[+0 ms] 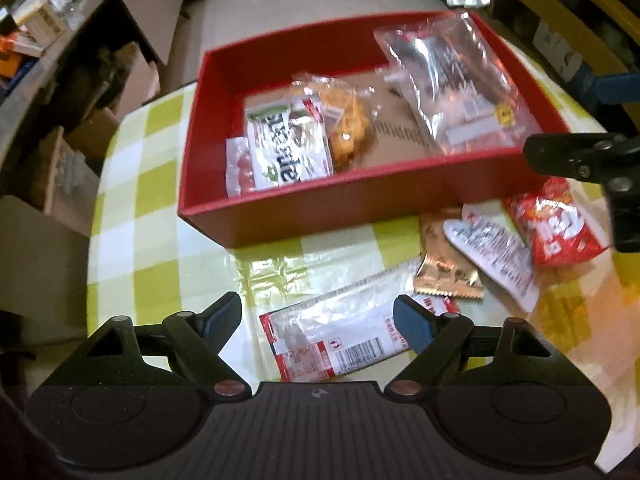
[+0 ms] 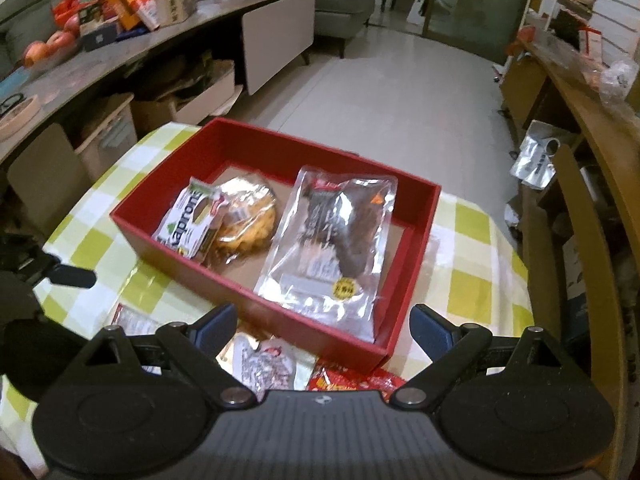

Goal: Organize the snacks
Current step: 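Move both grippers back toward the loose snacks beside the box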

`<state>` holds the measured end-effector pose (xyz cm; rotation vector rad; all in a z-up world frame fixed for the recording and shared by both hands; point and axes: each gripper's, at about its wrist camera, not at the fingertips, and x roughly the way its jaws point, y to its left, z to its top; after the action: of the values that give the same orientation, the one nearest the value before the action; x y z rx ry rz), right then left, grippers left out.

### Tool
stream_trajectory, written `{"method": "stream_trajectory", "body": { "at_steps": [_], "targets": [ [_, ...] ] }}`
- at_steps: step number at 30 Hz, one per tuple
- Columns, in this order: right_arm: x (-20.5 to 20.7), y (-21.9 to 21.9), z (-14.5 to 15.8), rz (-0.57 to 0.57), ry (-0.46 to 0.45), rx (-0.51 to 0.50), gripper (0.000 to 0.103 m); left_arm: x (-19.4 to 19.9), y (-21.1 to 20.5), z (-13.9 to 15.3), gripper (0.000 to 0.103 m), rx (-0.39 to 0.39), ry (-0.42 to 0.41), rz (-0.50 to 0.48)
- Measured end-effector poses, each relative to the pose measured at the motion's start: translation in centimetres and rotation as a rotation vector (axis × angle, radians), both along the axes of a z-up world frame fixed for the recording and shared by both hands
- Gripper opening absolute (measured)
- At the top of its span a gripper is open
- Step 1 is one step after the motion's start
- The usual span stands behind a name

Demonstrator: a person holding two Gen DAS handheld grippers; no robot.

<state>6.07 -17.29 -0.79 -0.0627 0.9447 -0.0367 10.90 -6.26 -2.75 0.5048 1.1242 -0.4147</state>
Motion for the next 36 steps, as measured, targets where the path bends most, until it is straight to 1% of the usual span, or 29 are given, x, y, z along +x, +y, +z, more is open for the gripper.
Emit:
{"method": "stream_trajectory", "body": {
  "at_steps": [5,8,10,14,18,20,22,23,25,26,28,31,32,33,36],
  "targets": [
    [0.2,0.2,-0.7,0.012,0.023,-0.002,0.100,0.5,-1.1,-1.4,0.087,-0.017,0.017,-0.081],
    [0.1,0.0,-1.0,0.015,0.032,-0.002,0.100,1.2,-1.9,-2.2,0.087,-0.013,0.010,-0.103],
    [0.1,-0.3,-1.1,0.009,0.039,0.003,0.100,1.7,-1.9,-2.7,0.087,-0.026,0.038,-0.099],
    [0.2,-0.7,-1.2,-0.001,0.048,0.020,0.100,1.7,-1.0,-3.0,0.087,-0.089,0.124,-0.091],
    [-0.1,-0.7,-0.9,0.000,0.049,0.031,0.100,0.4,0.3,-3.5,0.087,-0.088,0.156,-0.105],
    [-0.3,-0.6,-0.7,0.003,0.047,0.040,0.100,-0.3,0.6,-3.9,0.088,-0.083,0.187,-0.117],
    [-0.5,-0.6,-0.5,0.008,0.044,0.047,0.100,-1.5,0.9,-4.0,0.090,-0.061,0.172,-0.149],
    [-0.6,-0.6,-0.5,0.010,0.043,0.049,0.100,-1.8,0.8,-3.9,0.090,-0.055,0.177,-0.164],
    [-0.8,-0.7,-0.4,0.011,0.042,0.052,0.100,-2.4,1.0,-3.5,0.090,-0.069,0.183,-0.183],
    [-0.8,-0.8,-0.4,0.010,0.041,0.054,0.100,-2.3,1.1,-3.2,0.090,-0.079,0.172,-0.194],
    [-0.8,-0.8,-0.5,0.006,0.045,0.053,0.100,-1.7,0.6,-2.9,0.090,-0.076,0.137,-0.213],
    [-0.7,-0.9,-0.8,0.008,0.055,0.048,0.100,0.3,-0.3,-3.6,0.090,-0.086,0.166,-0.214],
    [-0.7,-0.9,-0.9,0.008,0.058,0.045,0.100,0.9,-0.6,-4.0,0.094,-0.077,0.166,-0.214],
    [-0.6,-1.0,-1.0,0.008,0.060,0.043,0.100,1.3,-0.6,-4.3,0.096,-0.077,0.163,-0.215],
    [-0.5,-1.1,-1.3,0.007,0.067,0.041,0.100,1.6,-0.2,-4.6,0.096,-0.100,0.186,-0.204]
  ]
}}
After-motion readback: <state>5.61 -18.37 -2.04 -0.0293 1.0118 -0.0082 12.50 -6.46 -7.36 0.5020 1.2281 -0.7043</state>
